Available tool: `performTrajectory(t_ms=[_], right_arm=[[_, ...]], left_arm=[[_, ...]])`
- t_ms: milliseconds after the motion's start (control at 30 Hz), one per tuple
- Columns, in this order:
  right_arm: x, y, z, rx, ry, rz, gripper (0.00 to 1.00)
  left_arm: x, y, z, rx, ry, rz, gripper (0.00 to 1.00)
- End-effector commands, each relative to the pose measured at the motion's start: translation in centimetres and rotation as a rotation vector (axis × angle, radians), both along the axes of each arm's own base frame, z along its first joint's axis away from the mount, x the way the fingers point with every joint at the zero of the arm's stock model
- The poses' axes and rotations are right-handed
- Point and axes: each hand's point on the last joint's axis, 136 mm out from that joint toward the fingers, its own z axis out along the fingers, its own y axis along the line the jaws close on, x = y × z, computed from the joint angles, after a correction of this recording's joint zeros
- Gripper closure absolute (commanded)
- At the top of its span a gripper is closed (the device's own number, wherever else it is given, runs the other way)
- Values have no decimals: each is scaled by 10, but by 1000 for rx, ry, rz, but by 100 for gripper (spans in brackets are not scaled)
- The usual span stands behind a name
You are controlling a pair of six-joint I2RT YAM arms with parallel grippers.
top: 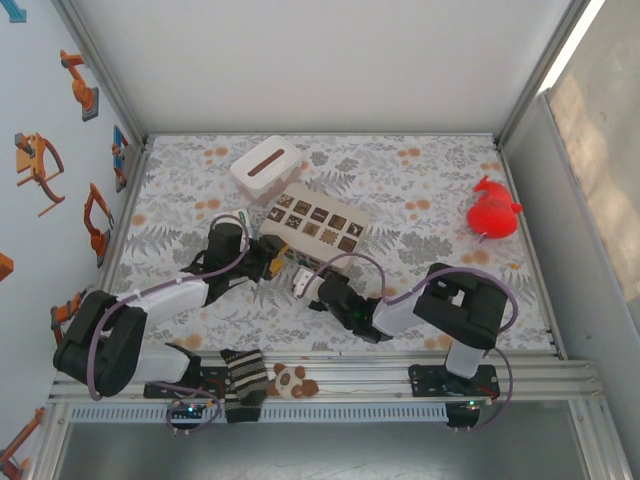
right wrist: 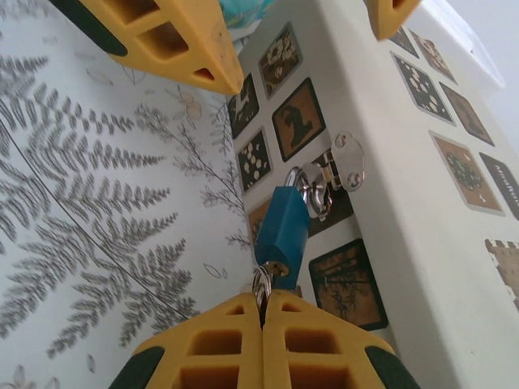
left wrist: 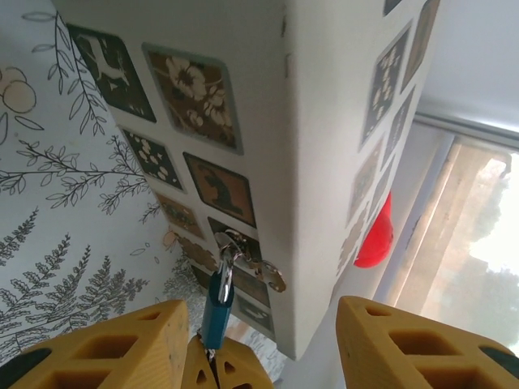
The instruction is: Unlock a padlock with a key
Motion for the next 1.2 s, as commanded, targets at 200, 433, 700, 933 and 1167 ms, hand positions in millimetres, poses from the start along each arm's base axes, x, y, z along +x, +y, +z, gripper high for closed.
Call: performTrajectory(t_ms=[200, 433, 700, 933, 1167], right_arm=[[7, -1, 4, -106, -87, 13, 100], [7, 3, 9, -90, -92, 16, 100], [8, 7, 13, -76, -94, 21, 100], [8, 11, 18, -45, -84, 23, 100], [13, 11, 24, -13, -75, 2, 100]], left_arm=[[0, -36, -1, -40, -16, -79, 60], [1, -44, -11, -33, -15, -75, 69], [7, -48, -16, -26, -22, -81, 73], [7, -46, -21, 9, -32, -88, 77], [7, -45, -23, 40, -40, -94, 84]])
